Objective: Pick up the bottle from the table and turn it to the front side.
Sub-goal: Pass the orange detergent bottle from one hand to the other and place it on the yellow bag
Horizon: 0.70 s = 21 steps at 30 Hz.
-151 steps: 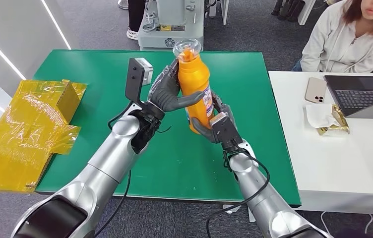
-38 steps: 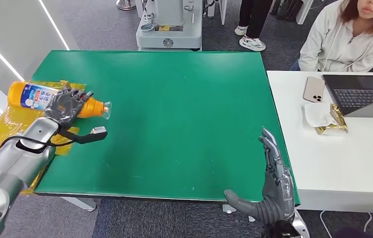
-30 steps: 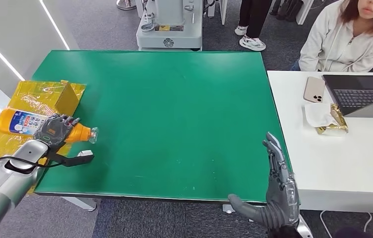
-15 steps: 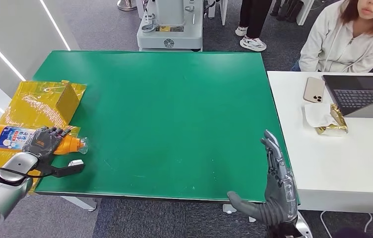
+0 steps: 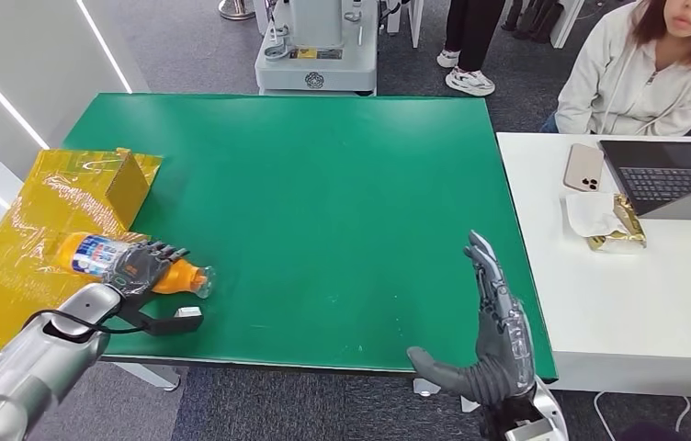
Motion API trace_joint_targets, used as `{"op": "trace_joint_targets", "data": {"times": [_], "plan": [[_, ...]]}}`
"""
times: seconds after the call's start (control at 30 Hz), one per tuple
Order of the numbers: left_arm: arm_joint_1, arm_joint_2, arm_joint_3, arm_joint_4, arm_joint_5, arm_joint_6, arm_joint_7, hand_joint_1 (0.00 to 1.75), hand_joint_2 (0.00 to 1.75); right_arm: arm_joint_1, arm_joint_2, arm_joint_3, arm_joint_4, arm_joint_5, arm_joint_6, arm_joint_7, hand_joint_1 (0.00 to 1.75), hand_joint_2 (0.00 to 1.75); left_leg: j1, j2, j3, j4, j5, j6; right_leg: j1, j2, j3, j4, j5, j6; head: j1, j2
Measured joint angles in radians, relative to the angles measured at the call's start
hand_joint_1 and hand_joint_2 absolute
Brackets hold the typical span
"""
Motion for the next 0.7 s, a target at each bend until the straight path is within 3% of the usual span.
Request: {"op": "trace_joint_targets", "data": {"times": [0.13, 0.3, 0.47, 0.7], "plan": [[-0.01, -0.066, 0.014, 0.009, 0.037, -0.003, -0.027, 1.75, 1.75, -0.01, 0.0, 0.012, 0.019, -0.001, -0.001, 0.0, 0.0, 1.75, 0.0, 0.0, 0.0, 0.0, 0.0, 0.0, 0.0, 0.001, 0.0, 0.0, 0.0, 0.0, 0.0, 0.0], [-0.02, -0.113, 0.045, 0.019, 0.086, -0.009, -0.057, 1.75, 1.75, -0.01, -0.003, 0.021, 0.035, -0.006, -0.017, -0.003, 0.0, 1.75, 0.0, 0.001, 0.0, 0.0, 0.0, 0.0, 0.0, 0.001, -0.001, 0.0, 0.0, 0.0, 0.0, 0.0], [-0.031, -0.134, 0.076, 0.032, 0.109, -0.018, -0.055, 1.75, 1.75, -0.008, -0.015, 0.032, 0.046, -0.023, -0.036, -0.003, 0.0, 1.75, 0.001, 0.001, 0.0, 0.0, 0.0, 0.0, 0.0, 0.002, -0.001, 0.0, 0.0, 0.0, 0.0, 0.0], [-0.05, -0.143, 0.113, 0.058, 0.126, -0.062, 0.027, 1.75, 1.75, 0.006, -0.035, 0.046, 0.062, -0.038, -0.051, -0.003, 0.0, 1.75, 0.0, 0.001, 0.0, 0.0, 0.0, 0.0, 0.0, 0.002, -0.001, 0.0, 0.0, 0.0, 0.0, 0.0]]}}
